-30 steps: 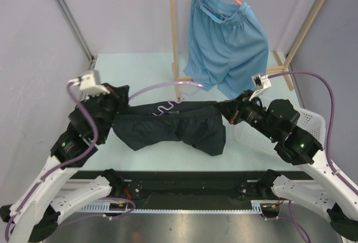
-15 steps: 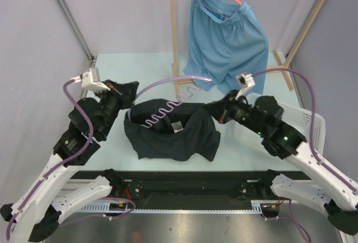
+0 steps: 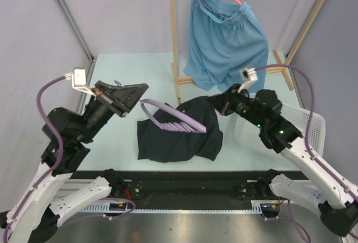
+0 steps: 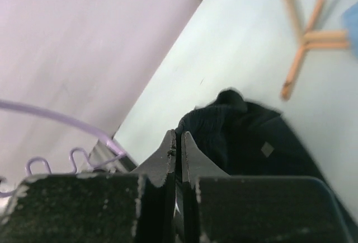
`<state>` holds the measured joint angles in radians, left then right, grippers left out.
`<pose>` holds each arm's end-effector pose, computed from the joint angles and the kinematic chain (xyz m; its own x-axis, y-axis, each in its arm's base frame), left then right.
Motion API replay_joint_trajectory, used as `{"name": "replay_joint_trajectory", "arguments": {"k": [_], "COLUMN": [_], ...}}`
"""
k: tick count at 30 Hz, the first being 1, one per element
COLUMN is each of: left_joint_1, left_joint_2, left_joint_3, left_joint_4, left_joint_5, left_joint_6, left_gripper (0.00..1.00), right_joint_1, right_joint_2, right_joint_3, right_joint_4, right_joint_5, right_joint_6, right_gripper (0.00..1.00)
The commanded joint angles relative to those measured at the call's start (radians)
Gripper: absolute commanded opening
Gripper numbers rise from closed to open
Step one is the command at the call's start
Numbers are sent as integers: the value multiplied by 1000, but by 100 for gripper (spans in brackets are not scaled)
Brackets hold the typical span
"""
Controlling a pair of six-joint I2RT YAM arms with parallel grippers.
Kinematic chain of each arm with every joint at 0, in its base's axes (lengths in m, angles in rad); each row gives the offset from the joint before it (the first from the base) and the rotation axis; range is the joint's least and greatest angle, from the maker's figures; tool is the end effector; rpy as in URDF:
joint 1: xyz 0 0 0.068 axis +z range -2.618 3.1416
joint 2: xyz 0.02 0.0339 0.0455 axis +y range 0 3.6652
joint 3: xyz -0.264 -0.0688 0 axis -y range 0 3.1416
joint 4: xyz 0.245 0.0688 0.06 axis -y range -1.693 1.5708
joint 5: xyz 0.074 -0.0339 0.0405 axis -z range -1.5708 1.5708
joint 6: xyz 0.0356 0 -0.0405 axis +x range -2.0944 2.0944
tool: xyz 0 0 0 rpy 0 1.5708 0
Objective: Remove the shorts from the hanger
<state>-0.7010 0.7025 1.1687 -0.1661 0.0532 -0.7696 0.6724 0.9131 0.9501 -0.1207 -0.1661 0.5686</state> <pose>0.0867 -0.0756 0.4802 -0.3129 -0.6451 -0.6970 0.6476 0.3919 -0.6535 0.1606 0.1354 0.3823 -0.4553 0.3163 -0.8323 -0.5910 0.5917 0.5482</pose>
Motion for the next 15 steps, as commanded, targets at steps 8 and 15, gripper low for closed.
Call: {"name": "replay_joint_trajectory", "arguments": {"k": [8, 15], "left_joint_1": [5, 5], "left_joint_2": [-74, -60], "left_joint_3": [-49, -92], "left_joint_4": [-130, -141], "left_joint_5": [-131, -119], "left_joint_6": [107, 96], "left_gripper": [0, 0], "right_joint_1": [-365, -378], "right_joint_2": [-88, 23], "right_joint_3": [479, 889], "right_joint_4": [-187, -339], "right_joint_5": [-32, 204], "right_joint_6": [-220, -374], "right_gripper": [0, 0]}}
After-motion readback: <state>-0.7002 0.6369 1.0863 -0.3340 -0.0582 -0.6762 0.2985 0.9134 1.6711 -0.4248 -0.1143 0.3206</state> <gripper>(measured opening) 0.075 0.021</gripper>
